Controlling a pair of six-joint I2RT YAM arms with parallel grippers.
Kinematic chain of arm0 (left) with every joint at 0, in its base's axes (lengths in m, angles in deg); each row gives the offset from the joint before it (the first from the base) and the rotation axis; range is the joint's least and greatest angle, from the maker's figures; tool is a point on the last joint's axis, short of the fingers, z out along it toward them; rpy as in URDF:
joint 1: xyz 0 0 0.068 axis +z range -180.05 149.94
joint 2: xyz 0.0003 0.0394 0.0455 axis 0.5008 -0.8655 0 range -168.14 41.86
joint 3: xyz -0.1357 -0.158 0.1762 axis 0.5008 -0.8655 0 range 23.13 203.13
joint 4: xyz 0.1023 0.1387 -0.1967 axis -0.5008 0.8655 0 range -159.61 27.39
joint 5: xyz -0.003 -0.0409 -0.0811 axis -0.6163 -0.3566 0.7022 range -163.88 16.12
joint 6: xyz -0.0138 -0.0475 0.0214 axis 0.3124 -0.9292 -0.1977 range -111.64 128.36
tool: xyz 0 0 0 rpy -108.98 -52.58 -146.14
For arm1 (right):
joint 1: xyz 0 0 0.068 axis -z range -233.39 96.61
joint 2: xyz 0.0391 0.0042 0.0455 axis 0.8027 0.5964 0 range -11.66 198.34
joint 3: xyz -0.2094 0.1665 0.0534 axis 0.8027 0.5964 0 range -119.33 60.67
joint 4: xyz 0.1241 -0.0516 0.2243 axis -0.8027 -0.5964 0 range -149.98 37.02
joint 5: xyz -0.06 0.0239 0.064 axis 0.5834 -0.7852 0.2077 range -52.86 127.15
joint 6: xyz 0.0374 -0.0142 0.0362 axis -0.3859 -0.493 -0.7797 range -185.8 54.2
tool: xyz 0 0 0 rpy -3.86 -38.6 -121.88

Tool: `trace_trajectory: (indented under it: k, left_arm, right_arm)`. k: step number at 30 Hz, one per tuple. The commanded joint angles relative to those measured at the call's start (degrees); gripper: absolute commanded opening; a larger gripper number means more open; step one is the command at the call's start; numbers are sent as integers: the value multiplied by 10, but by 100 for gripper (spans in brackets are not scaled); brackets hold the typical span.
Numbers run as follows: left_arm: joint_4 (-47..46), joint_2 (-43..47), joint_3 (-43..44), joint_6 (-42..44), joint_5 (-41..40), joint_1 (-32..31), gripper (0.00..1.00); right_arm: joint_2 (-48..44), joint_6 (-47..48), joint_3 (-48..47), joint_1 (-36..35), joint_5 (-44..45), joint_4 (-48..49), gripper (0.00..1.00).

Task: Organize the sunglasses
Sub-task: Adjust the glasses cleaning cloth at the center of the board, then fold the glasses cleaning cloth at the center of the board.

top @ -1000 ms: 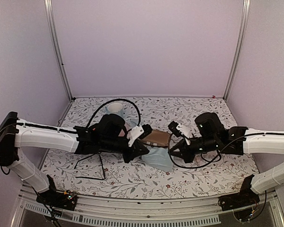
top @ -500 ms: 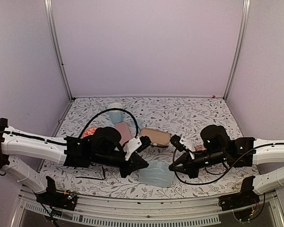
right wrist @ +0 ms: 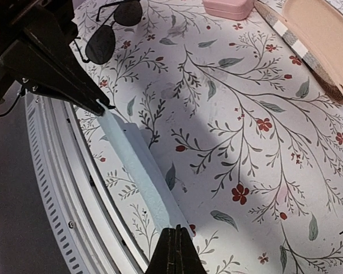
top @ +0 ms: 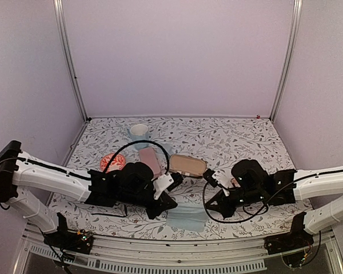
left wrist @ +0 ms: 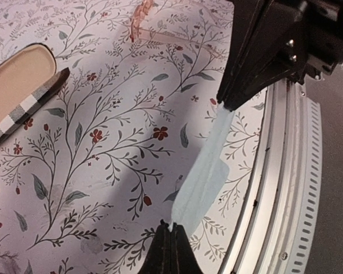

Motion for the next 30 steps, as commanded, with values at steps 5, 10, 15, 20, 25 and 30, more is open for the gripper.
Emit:
trace_trajectory:
  k: [5, 10, 15, 20, 25, 30]
  left_arm:
    - [-39, -64, 27, 25, 15, 45, 0]
    - [-55, -100, 39, 39, 21, 70, 0]
    - [-73, -136, 55, 61, 39, 96, 0]
    - [-77, -170, 74, 81, 57, 107, 1]
    - [-77, -178, 73, 83, 70, 110, 3]
    - [-95, -171, 51, 78, 90, 108, 1]
  right_arm:
    - [35, 11, -14, 54, 29, 41, 0]
    - [89, 52, -30, 77, 20, 47, 0]
    - [137, 84, -46, 90, 24, 55, 0]
    - [165, 112, -56, 94, 20, 63, 0]
    - [175, 128, -53, 94, -2, 73, 0]
    - [175, 133, -45, 93, -36, 80, 0]
